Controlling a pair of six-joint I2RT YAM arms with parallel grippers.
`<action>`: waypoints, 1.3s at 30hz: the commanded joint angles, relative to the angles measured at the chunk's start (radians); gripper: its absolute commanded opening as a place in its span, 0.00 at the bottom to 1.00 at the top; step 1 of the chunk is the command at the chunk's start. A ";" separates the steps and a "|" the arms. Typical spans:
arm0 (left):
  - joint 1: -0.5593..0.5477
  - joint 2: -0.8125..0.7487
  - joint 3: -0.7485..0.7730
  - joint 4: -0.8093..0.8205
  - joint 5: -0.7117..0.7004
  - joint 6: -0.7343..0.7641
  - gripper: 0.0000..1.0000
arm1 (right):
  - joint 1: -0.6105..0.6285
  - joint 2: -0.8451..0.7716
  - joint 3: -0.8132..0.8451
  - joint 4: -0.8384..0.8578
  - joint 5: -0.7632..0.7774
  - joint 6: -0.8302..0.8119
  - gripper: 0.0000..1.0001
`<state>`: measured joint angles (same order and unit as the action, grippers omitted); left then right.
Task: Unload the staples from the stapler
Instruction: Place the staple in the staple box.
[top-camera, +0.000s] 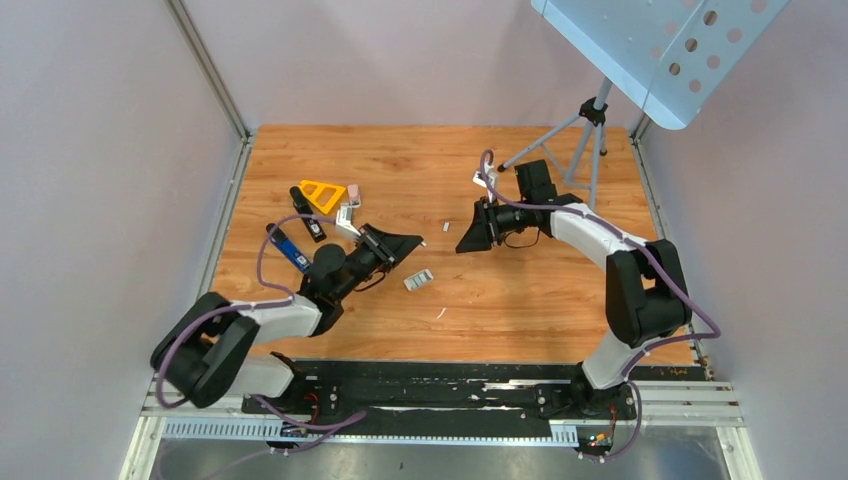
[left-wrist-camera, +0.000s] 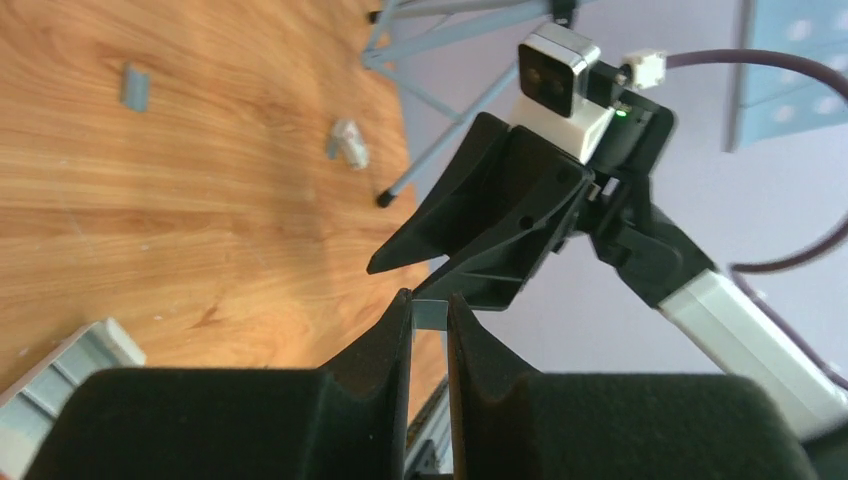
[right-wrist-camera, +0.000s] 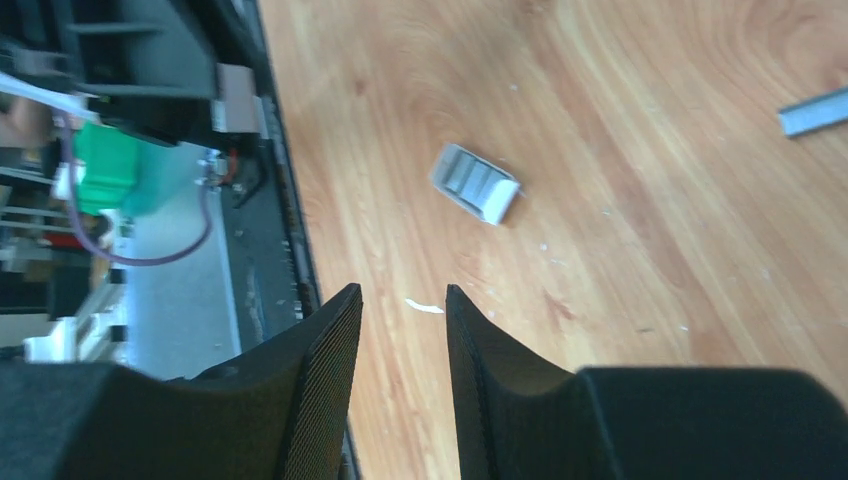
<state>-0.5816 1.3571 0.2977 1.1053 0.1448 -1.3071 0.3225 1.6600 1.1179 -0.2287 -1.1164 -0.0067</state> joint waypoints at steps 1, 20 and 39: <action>-0.024 -0.128 0.177 -0.705 -0.087 0.210 0.09 | 0.008 0.043 0.000 -0.056 0.164 -0.124 0.34; -0.106 0.106 0.487 -1.212 -0.198 0.313 0.08 | 0.180 0.324 0.156 -0.111 0.375 0.001 0.10; -0.110 0.227 0.545 -1.324 -0.249 0.278 0.08 | 0.182 0.339 0.155 -0.112 0.365 0.001 0.10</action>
<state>-0.6838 1.5684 0.8196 -0.1719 -0.0586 -1.0096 0.4950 1.9804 1.2484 -0.3119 -0.7567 -0.0185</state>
